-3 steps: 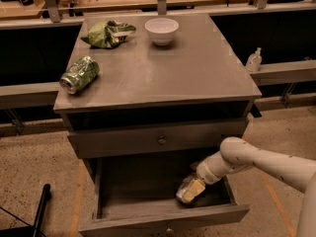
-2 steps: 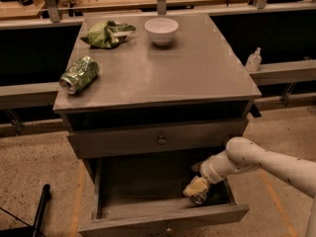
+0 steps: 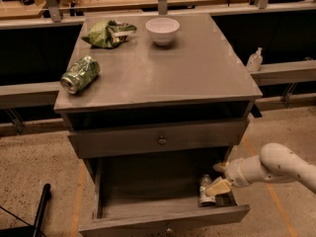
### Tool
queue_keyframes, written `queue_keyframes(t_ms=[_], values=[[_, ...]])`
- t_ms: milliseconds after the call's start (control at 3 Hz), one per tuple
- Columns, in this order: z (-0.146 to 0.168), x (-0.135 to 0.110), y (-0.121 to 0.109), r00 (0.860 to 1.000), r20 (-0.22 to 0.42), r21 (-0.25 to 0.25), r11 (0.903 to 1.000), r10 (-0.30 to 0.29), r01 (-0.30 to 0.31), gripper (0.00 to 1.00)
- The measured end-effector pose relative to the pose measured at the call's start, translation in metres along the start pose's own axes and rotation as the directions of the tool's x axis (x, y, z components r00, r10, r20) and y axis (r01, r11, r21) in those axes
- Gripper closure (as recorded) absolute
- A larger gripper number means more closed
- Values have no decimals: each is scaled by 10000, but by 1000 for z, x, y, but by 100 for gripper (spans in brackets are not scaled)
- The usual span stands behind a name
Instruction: Place 7up can into middle drawer
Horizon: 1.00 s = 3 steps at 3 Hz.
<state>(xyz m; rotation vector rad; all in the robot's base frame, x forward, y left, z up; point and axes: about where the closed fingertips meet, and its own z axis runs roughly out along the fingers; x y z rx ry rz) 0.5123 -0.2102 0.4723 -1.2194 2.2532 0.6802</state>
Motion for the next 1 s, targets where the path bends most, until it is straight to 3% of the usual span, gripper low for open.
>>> queue_keyframes(t_ms=[333,667,1000], values=[[-41,11,-6,9995,312,321,9994,91,-101,26],[-84,12,-11,9963,839,595,9981,-185,135,13],[-84,13,-10,9961,850,562,9983,-217,169,0]])
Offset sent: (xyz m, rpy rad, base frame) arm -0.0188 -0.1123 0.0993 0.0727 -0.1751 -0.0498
